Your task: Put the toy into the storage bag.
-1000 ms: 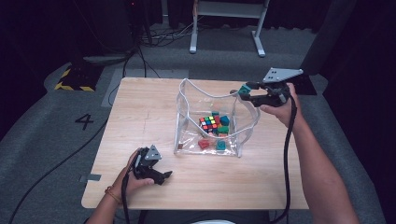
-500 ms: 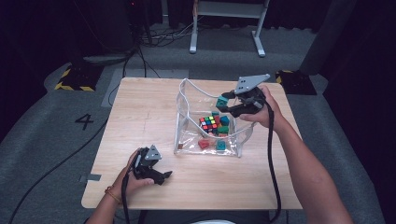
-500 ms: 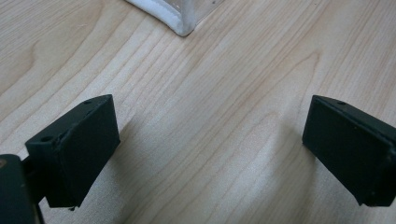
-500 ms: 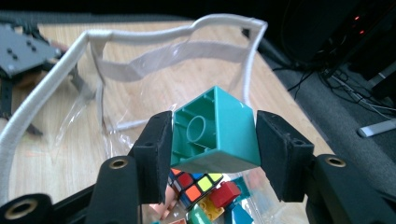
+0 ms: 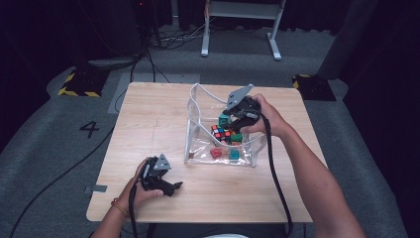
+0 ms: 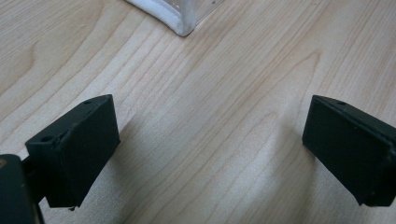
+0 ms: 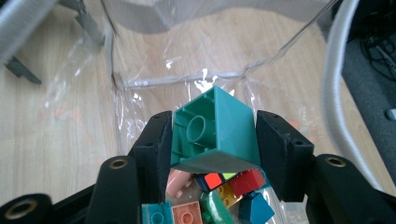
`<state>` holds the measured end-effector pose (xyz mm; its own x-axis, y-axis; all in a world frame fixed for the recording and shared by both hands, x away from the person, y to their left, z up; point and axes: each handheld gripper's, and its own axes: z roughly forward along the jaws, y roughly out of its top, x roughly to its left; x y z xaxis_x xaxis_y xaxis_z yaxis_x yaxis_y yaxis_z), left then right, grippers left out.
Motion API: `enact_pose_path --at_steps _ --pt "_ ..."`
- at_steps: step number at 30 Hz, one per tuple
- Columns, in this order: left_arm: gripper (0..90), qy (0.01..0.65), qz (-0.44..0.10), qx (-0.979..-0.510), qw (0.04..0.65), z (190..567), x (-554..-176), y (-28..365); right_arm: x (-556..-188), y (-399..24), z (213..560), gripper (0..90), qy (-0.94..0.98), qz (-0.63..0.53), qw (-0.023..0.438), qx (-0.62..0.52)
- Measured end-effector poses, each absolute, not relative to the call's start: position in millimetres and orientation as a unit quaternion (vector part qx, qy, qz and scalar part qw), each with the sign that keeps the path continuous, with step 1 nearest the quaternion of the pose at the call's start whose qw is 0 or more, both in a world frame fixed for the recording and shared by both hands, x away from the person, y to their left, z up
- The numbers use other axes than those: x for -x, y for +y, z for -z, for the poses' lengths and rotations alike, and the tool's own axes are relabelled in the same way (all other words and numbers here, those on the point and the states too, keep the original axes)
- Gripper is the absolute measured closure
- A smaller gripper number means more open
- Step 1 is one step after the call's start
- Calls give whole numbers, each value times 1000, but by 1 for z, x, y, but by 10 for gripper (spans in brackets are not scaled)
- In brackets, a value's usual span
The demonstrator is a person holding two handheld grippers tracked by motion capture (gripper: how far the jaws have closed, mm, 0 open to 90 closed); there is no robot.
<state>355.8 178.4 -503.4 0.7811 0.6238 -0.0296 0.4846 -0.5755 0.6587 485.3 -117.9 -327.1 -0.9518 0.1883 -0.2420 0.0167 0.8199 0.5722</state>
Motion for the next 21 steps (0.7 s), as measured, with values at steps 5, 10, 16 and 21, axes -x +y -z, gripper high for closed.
enact_pose_path --at_steps 5,10,16,21 --pt "39 314 -103 -882 337 503 -356 178 -494 -112 335 478 957 -246 144 -57" --pt "39 314 -103 -882 337 503 -356 178 -503 -110 348 478 966 -208 137 -73" --pt "39 315 -103 -881 338 503 -356 178 -507 -109 354 478 975 -168 126 -78" --pt "39 315 -103 -881 338 503 -356 178 -510 -113 360 478 982 -131 107 -87"
